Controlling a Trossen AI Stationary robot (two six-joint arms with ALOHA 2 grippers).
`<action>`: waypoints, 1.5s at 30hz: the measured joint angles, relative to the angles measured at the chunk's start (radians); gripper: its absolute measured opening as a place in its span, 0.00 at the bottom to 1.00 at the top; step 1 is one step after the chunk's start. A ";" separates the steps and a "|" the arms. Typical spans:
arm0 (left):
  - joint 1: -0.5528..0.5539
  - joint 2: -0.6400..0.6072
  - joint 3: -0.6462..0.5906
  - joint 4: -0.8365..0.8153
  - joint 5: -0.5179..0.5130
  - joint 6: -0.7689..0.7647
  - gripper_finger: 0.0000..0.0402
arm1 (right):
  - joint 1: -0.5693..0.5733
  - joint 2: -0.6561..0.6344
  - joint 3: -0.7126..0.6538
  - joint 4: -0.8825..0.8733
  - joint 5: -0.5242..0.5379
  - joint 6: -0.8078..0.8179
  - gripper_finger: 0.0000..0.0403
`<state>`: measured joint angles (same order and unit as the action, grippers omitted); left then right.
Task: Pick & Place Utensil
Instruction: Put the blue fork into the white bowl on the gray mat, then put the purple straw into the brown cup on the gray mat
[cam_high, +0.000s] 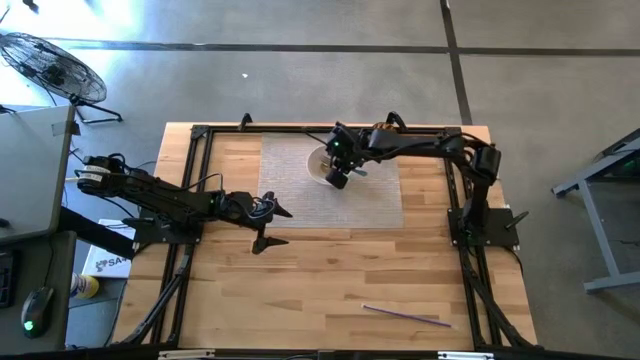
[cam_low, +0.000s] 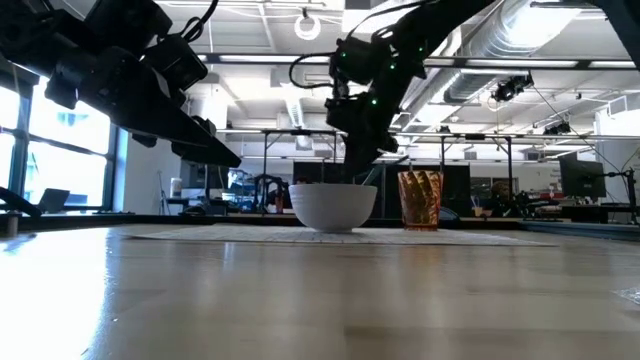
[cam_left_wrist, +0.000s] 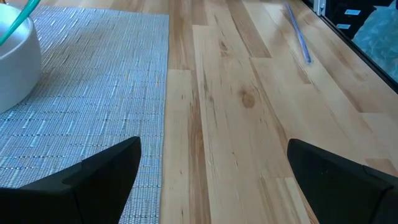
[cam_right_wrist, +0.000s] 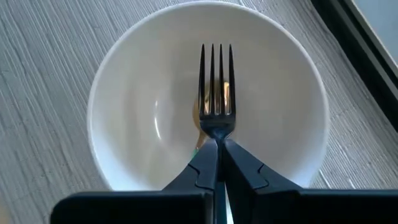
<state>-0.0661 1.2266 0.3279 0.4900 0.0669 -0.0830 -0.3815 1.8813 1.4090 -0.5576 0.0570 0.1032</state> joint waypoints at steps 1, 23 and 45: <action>0.000 0.000 0.000 0.000 0.000 0.000 0.99 | 0.000 0.006 0.003 0.006 -0.002 -0.004 0.02; 0.000 0.000 0.000 0.000 0.000 0.000 0.99 | -0.005 0.113 0.035 0.092 0.013 -0.061 0.02; 0.000 0.000 0.000 0.000 0.000 0.000 0.99 | 0.015 0.078 0.100 0.048 0.004 -0.017 0.20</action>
<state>-0.0660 1.2266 0.3279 0.4900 0.0669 -0.0830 -0.3664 1.9598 1.5092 -0.5098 0.0608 0.0866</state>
